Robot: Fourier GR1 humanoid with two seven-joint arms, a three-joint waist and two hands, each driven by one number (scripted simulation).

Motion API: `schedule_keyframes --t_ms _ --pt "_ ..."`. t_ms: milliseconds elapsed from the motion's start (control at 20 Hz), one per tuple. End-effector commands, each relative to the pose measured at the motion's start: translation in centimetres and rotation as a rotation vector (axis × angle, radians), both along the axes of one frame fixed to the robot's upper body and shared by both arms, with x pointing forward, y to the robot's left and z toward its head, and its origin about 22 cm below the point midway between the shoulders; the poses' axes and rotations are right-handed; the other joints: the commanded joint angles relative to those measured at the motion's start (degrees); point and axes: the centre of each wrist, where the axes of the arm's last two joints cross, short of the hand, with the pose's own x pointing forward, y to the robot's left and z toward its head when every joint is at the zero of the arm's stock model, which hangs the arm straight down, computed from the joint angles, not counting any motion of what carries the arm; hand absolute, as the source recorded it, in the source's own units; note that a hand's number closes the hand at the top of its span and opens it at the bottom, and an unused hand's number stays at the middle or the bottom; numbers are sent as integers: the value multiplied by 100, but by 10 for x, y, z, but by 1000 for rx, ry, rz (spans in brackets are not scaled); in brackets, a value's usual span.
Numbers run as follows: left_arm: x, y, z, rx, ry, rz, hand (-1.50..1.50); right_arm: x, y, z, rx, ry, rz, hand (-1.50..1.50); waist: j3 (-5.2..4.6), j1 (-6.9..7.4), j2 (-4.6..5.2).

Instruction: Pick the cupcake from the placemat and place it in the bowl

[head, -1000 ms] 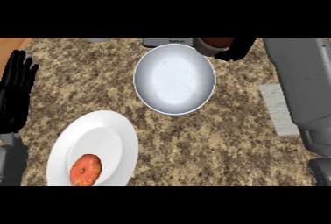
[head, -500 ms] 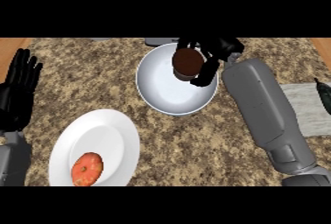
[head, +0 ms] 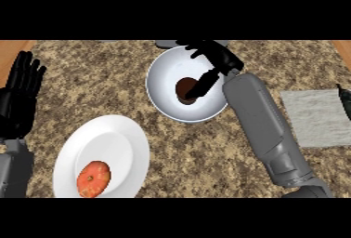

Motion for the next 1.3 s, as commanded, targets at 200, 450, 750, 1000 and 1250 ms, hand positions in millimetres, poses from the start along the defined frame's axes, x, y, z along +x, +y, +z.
schedule_keyframes --t_ms 200,450,750,1000,1250 --pt "-6 -5 3 -20 -5 -5 0 12 -39 7 296 -144 -216 -150 2 12 -3" --pt "1 0 -1 2 10 6 0 24 -100 14 366 -137 -354 -150 1 16 14" --pt "-5 -6 -3 -5 3 -22 0 24 -198 46 469 -132 -408 -150 5 94 41" --pt "1 -5 -1 4 -5 -38 0 7 -249 21 525 -143 -412 -150 9 152 85" --pt "9 -14 21 3 -10 -41 0 -15 -303 26 536 -155 -410 -150 23 241 132"
